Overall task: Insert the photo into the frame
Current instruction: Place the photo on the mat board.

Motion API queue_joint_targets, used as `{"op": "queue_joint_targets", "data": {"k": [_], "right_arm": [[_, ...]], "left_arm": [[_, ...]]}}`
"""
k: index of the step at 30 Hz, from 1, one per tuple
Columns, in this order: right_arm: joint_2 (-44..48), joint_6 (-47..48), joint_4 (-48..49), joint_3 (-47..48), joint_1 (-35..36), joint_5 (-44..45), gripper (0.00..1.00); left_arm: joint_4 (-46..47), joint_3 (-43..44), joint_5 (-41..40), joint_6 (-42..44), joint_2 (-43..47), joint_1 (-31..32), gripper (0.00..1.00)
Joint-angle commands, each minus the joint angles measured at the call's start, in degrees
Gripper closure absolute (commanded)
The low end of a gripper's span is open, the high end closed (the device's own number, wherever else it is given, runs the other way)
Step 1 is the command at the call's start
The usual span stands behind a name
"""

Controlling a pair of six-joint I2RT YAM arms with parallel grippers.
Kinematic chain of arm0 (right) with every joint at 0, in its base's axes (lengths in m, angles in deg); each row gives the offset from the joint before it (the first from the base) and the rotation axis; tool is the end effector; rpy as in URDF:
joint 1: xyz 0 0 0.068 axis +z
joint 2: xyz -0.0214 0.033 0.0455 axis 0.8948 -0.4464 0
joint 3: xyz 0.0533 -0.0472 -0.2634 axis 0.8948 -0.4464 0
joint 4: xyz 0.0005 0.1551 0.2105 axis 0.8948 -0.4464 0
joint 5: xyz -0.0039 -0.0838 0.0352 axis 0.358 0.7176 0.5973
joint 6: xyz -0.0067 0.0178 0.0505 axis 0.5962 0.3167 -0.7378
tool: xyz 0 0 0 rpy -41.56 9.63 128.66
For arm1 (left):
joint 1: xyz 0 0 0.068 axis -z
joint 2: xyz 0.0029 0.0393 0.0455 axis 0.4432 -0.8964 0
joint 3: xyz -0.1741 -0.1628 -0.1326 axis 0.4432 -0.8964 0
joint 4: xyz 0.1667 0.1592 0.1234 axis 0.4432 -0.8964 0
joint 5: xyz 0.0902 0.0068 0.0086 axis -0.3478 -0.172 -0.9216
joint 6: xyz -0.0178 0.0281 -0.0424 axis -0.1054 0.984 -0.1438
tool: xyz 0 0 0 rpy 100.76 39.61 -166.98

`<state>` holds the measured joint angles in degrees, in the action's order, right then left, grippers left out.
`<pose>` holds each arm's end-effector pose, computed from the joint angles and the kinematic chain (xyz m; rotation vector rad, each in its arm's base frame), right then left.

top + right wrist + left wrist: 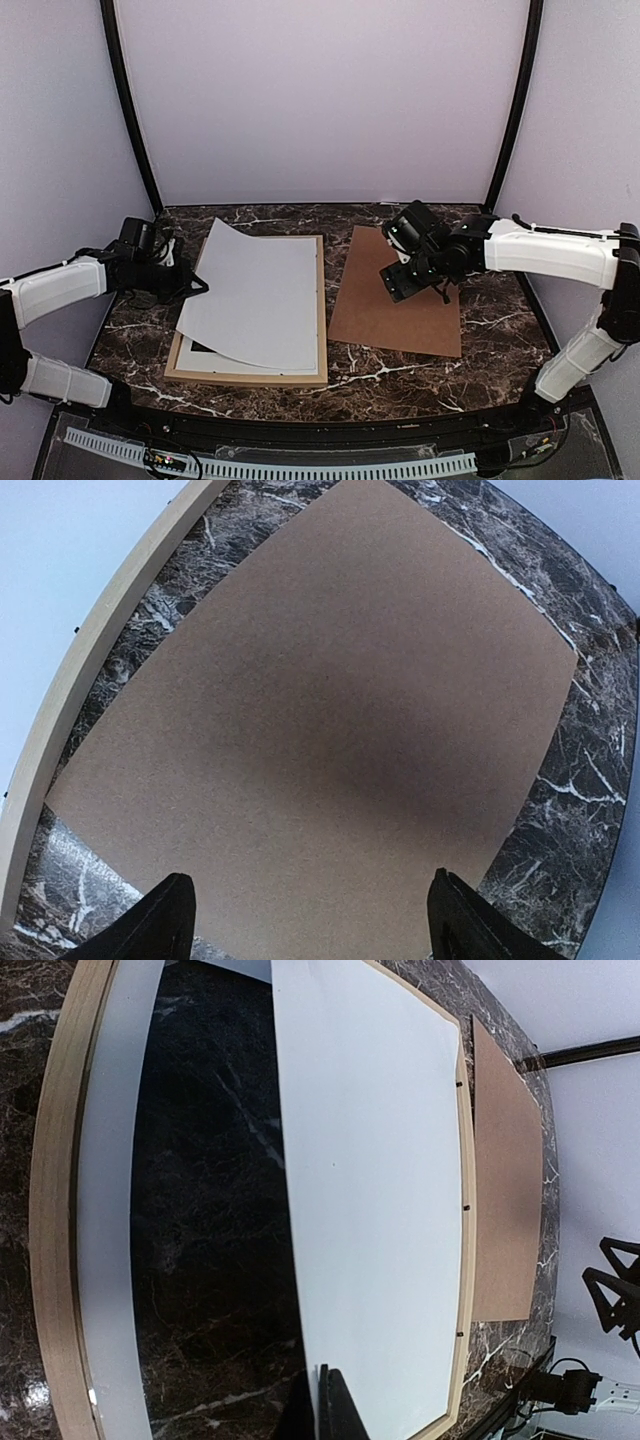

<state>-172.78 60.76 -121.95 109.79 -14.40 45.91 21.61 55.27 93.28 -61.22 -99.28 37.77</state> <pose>0.2148 0.2267 0.2580 -0.5708 2.4054 -0.0438 0.2369 -0.0633 0.2206 -0.2295 2.4328 -0.8775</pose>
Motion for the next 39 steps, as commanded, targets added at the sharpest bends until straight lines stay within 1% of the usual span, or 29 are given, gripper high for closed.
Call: {"op": "queue_joint_targets", "data": {"k": [1, 14, 25, 33, 39], "right_arm": [[0.95, -1.41, 3.90, -1.16, -0.71, -3.55, 0.19], [0.89, -1.50, 5.63, -3.11, -1.62, -4.39, 0.19], [0.74, -1.51, 6.38, -4.29, -2.05, -4.63, 0.19], [0.32, -1.50, 6.66, -4.69, -2.15, -4.90, 0.19], [0.04, -1.50, 6.88, -4.85, -2.23, -5.05, 0.19]], "left_arm": [[1.42, -1.48, 2.29, -1.65, 1.56, -0.21, 1.00], [0.44, -2.67, 0.66, -2.01, 2.79, -0.19, 1.00], [1.82, -4.56, 0.41, -2.33, 2.49, -0.13, 1.00], [2.13, -4.63, -0.01, -1.93, 1.54, -0.13, 0.93], [2.32, -4.61, -0.42, -1.55, 1.01, -0.13, 0.85]]}}
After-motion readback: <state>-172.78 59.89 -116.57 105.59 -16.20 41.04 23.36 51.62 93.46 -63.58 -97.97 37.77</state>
